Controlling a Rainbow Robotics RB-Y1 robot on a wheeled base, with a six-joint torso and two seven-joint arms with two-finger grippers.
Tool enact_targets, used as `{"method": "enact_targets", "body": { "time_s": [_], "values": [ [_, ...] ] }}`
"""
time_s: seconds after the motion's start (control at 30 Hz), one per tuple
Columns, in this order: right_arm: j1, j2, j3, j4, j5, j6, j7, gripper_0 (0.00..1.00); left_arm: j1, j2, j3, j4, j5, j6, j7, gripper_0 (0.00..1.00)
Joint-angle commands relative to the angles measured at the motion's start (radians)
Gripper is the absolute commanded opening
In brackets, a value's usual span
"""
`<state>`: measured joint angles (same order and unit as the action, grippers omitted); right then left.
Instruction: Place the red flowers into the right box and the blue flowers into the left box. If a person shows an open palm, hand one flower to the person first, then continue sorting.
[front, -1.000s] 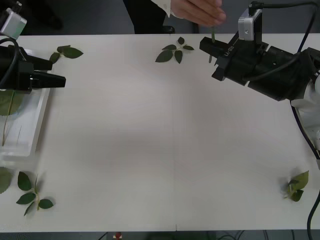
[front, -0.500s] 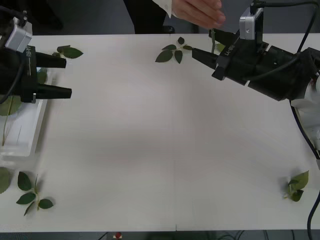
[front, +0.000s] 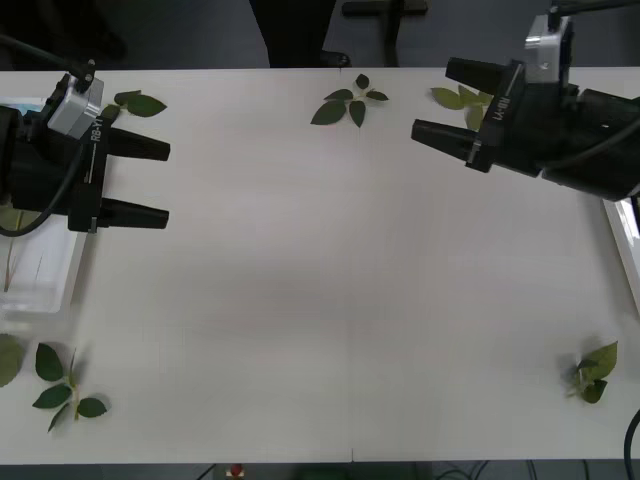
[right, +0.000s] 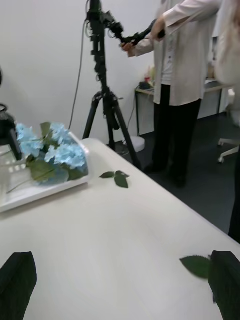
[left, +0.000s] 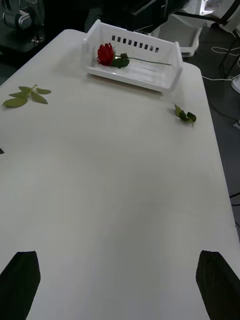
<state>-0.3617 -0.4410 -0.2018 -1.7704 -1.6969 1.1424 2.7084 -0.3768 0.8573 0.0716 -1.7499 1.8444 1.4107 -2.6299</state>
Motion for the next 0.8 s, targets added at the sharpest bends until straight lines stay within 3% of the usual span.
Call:
{"method": "enact_targets", "body": {
  "time_s": [0.03, 0.33, 0.8],
  "values": [
    [0.007, -0.067, -0.125, -0.035, 0.006, 0.158, -0.003, 1.00, -0.036, 0.020, 0.000, -0.011, 0.006, 0.008, -0.015, 0.91],
    [0.078, -0.186, -0.271, -0.034, 0.008, 0.427, -0.003, 1.00, -0.039, 0.052, 0.013, -0.011, -0.051, 0.011, -0.045, 0.91],
    [0.116, -0.355, -0.298, 0.134, 0.013, 0.551, -0.003, 1.00, -0.037, 0.072, 0.022, -0.010, -0.056, 0.011, -0.052, 0.91]
  ]
}}
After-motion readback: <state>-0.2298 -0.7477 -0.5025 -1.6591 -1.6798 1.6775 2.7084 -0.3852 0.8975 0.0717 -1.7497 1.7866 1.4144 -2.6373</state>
